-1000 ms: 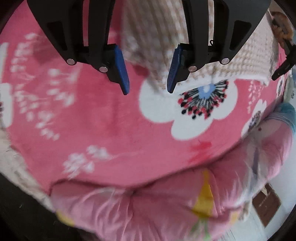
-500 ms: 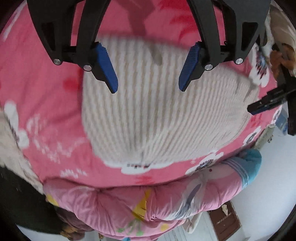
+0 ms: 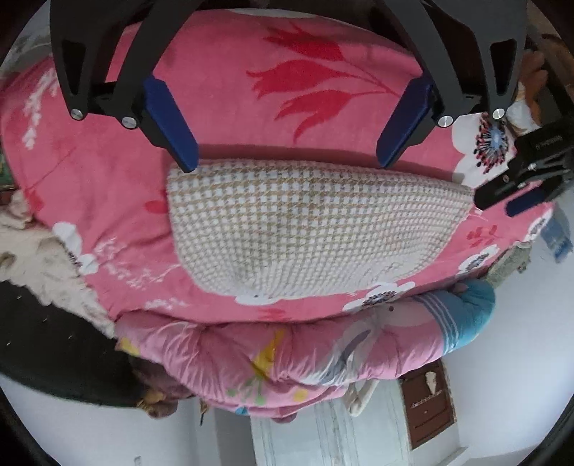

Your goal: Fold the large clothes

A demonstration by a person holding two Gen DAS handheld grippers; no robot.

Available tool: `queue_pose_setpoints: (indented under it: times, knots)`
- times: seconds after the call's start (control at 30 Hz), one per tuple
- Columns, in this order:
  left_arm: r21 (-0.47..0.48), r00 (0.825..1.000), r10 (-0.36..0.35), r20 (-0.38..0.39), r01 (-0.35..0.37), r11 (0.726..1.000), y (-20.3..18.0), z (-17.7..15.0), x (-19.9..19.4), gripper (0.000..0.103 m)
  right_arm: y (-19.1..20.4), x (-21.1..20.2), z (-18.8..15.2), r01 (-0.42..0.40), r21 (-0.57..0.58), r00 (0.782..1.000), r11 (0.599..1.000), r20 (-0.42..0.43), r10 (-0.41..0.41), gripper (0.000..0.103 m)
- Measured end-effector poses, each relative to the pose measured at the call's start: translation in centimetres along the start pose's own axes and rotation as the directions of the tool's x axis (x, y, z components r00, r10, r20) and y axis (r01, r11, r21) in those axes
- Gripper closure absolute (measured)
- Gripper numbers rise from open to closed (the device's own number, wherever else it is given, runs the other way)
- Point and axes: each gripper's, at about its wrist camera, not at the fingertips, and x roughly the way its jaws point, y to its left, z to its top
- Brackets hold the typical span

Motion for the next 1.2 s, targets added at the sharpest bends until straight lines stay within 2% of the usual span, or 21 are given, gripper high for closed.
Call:
queue_pose_setpoints:
  times: [0.07, 0.2, 0.3, 0.47, 0.57, 0.7, 1.2]
  knots:
    - [-0.014, 1.0, 0.015, 0.004, -0.015, 1.0, 0.1, 0.2, -0.6, 0.008, 0.1, -0.7, -0.3, 0.026, -0.003, 1.0, 1.0, 0.016, -0.026, 0.006]
    - [-0.045, 0.994, 0.105, 0.038, -0.103, 0.994, 0.3, 0.4, -1.8, 0.008, 0.5, -1.5, -0.7, 0.106, -0.017, 0.994, 0.994, 0.03, -0.105, 0.006]
    - [-0.039, 0.981, 0.188, 0.054, -0.186, 0.982, 0.0, 0.6, -2.2, 0.008, 1.0, -2.0, -1.0, 0.133, -0.047, 0.991, 0.99, 0.037, -0.131, 0.006]
    - [-0.005, 0.969, 0.242, 0.044, -0.242, 0.97, -0.7, 0.8, -2.4, 0.008, 1.7, -3.1, -0.9, 0.164, -0.069, 0.984, 0.984, 0.082, -0.158, 0.006]
    - [0.016, 0.97, 0.241, 0.013, -0.241, 0.97, -1.2, 0.8, -1.8, 0.008, 1.9, -3.5, -0.8, 0.16, -0.058, 0.984, 0.985, 0.091, -0.155, 0.006]
    - [-0.024, 0.976, 0.211, -0.051, -0.212, 0.977, -0.7, 0.8, -1.0, 0.008, 1.8, -3.5, -0.8, 0.137, -0.047, 0.988, 0.989, 0.081, -0.133, 0.006]
    - [-0.024, 0.968, 0.214, -0.135, -0.219, 0.976, -1.6, -0.1, 0.6, 0.008, 1.9, -1.5, -1.2, 0.118, -0.049, 0.993, 0.992, -0.007, -0.118, 0.006]
